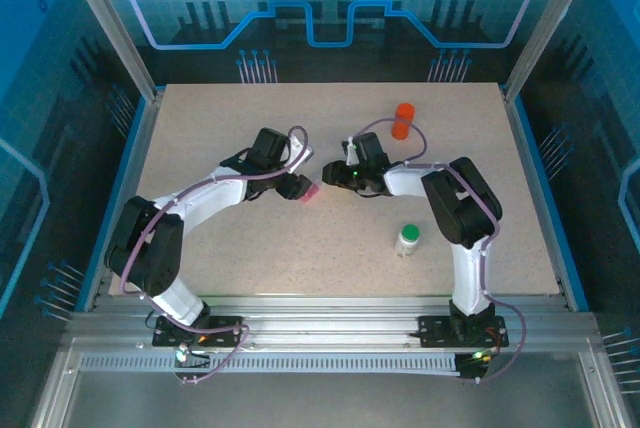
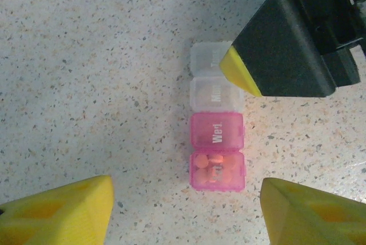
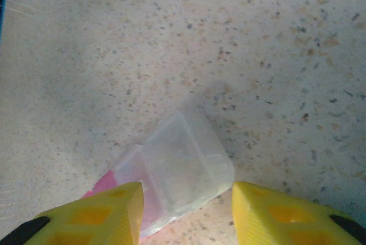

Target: Sort the pills into containers

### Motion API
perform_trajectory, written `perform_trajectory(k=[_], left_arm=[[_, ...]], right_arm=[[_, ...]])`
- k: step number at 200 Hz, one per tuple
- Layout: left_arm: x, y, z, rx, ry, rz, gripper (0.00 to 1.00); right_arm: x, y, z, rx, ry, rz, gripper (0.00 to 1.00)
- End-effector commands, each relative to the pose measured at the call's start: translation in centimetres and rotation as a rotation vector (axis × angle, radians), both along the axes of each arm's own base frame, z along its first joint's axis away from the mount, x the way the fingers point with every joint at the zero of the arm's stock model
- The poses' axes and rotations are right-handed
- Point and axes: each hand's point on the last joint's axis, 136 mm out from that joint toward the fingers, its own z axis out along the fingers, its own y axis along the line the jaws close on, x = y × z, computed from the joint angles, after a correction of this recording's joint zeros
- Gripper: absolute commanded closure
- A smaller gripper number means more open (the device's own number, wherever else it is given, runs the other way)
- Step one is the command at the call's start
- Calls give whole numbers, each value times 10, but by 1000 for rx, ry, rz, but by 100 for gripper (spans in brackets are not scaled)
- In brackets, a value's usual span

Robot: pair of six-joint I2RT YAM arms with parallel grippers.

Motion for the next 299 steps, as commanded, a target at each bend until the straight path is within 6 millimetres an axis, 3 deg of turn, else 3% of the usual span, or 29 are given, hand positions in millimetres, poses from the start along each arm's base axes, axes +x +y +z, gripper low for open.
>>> perform_trajectory(k=[1,46,110,176,250,299], left_arm=[[-1,-1,-4,12,22,-19,31],[-4,-3,-19,45,49,-69,31],[4,-18,-33,-23,104,-52,30],[8,-12,-62,72,247,-18,34],[20,-20,-60,112,249,-20,38],[10,-27,-66,103,302,-58,38]], right_arm=[[10,-3,-10,-15,27,-54,55],[12,-1,-12,-60,24,-67,56],[4,3,-21,-94,42,-63,67],[0,4,-22,-74,54,-67,69],[-4,4,-30,-72,71,-67,69],[-4,4,-35,-37,95,-72,70]])
